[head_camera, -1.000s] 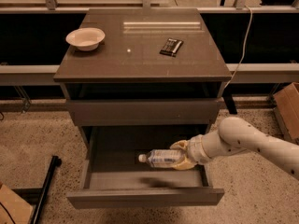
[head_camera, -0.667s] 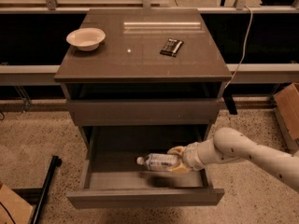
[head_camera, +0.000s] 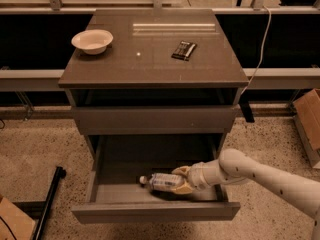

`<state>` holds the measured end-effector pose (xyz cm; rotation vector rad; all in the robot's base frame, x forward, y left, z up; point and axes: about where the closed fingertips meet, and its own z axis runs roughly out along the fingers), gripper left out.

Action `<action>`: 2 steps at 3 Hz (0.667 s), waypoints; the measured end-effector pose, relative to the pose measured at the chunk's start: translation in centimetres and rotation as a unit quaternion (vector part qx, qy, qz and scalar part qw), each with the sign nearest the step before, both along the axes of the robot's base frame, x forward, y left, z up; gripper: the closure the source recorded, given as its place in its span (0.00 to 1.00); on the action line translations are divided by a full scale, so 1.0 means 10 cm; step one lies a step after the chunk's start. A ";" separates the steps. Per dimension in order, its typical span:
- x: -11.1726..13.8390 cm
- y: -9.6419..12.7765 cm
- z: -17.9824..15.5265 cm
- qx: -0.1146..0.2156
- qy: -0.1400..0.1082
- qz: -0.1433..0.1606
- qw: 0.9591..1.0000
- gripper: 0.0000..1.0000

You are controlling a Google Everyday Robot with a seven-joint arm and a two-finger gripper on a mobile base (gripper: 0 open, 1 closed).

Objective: Place blue plastic bottle into middle drawer

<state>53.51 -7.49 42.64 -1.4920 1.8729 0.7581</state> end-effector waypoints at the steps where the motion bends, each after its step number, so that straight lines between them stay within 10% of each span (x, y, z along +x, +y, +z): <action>1: 0.00 0.01 0.02 -0.001 -0.001 0.002 1.000 0.23; 2: -0.01 0.03 0.00 0.000 0.000 0.004 1.000 0.00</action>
Offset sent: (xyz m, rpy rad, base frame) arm -0.0003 0.0007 0.0013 -0.0016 -0.0018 0.0032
